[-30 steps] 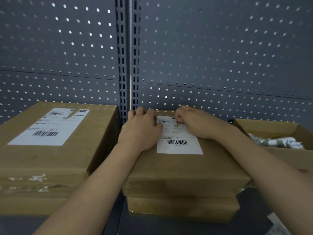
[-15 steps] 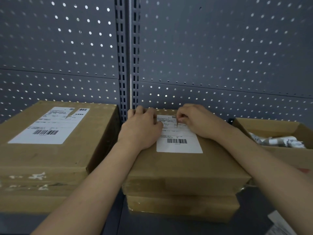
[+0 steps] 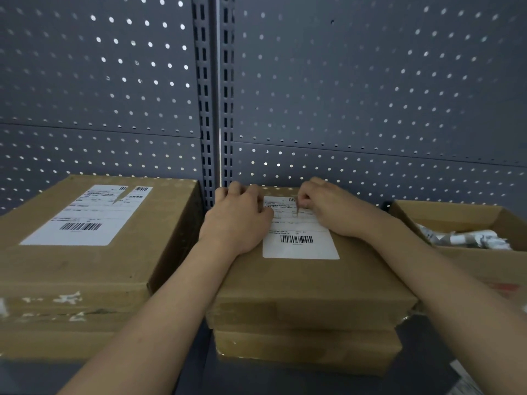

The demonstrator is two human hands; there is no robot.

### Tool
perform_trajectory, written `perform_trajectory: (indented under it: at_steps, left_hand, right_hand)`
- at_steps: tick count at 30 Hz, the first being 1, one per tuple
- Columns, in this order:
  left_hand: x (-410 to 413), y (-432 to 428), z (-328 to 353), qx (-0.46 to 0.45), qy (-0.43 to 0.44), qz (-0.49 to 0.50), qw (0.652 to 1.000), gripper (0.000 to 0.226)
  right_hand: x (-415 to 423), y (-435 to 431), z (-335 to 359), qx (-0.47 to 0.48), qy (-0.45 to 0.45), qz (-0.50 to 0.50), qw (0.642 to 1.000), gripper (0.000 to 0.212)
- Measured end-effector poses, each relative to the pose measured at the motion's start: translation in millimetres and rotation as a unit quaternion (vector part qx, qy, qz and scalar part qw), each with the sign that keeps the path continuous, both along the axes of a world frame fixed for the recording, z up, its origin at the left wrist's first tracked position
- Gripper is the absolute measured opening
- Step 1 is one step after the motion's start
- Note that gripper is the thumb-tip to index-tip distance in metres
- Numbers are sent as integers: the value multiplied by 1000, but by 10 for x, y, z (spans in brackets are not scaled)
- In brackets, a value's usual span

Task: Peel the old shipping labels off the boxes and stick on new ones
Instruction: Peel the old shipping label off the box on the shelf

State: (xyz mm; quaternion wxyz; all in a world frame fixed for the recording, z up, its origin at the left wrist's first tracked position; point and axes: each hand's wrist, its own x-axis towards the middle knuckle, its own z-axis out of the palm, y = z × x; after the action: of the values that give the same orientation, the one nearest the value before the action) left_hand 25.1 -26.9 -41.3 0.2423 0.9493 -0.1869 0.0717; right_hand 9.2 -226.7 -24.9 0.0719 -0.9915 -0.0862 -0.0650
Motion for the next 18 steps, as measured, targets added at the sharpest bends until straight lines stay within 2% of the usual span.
perform_trajectory:
  at_steps: [2, 5, 9, 18]
  left_hand:
    - [1, -1, -2, -3, -1, -1, 1000, 41]
    - [5, -6, -1, -6, -1, -1, 1000, 41]
    - [8, -7, -7, -5, -2, -1, 1000, 39]
    - [-5, -4, 5, -1, -3, -2, 1000, 40]
  right_hand:
    - [-23, -36, -12, 46, -9, 6, 999, 6]
    - [-66, -78, -13, 95, -28, 24, 995, 21]
    - [-61, -98, -20, 96, -44, 37, 994, 8]
    - [-91, -40, -2, 55, -52, 35, 997, 13]
